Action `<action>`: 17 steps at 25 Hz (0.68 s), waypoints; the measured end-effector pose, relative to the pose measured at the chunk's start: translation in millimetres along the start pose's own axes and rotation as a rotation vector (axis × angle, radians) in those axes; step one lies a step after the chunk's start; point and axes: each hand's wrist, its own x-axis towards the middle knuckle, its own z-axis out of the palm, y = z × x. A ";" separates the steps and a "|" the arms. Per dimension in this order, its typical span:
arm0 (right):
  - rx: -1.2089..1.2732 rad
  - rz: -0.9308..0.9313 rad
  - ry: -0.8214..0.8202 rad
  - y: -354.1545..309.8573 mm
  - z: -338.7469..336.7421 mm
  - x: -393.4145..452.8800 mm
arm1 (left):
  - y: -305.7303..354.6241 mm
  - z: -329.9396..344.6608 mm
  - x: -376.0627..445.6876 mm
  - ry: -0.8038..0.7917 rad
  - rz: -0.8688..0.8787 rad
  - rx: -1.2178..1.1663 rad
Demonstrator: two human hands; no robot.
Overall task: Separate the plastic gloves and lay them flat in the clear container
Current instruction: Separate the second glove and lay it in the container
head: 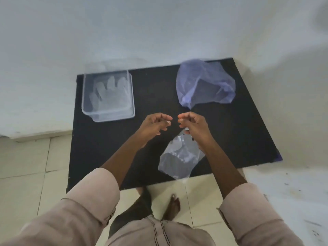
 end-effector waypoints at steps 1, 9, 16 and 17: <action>-0.008 0.016 0.000 15.2 -2.6 -8.8 | -10.9 8.5 -6.3 -0.004 -0.028 -0.007; -1.014 -0.271 -0.159 122.9 0.9 -89.3 | -85.5 32.9 -38.9 -0.051 -0.134 -0.014; -1.262 -0.472 0.039 184.9 16.3 -104.4 | -113.6 26.5 -51.2 0.022 -0.194 0.010; -1.259 -0.487 0.074 184.9 16.2 -102.2 | -115.3 24.8 -51.9 0.026 -0.202 0.014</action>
